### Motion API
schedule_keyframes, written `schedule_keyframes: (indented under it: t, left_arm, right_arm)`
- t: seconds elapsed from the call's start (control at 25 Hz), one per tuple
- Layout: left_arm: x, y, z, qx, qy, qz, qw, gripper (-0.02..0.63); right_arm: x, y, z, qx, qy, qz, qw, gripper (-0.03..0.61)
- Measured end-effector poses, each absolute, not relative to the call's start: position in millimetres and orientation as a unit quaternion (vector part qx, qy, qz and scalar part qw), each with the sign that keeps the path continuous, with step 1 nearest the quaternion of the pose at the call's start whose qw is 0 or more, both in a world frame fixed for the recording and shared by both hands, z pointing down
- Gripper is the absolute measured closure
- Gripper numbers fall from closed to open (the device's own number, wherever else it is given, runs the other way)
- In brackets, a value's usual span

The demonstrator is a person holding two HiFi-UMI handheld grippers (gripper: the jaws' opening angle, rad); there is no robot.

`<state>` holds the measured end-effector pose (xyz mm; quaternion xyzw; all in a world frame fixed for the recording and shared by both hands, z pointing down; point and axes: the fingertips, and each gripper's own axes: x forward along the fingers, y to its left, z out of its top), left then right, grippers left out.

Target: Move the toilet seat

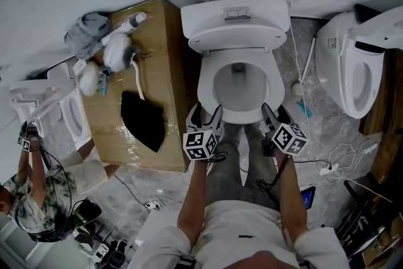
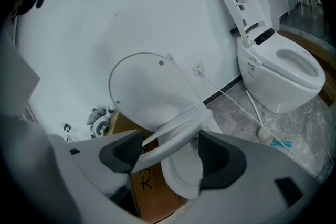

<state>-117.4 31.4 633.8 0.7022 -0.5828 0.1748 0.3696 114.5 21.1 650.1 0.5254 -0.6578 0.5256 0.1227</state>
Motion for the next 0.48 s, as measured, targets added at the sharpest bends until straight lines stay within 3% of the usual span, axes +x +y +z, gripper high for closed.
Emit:
schedule_keyframes:
  t: [0.48]
  left_arm:
    - [-92.3, 36.0, 587.3, 0.766, -0.532, 0.195, 0.304, 0.268]
  right_arm:
    - [112.9, 6.1, 634.3, 0.527, -0.658, 0.527, 0.102, 0.23]
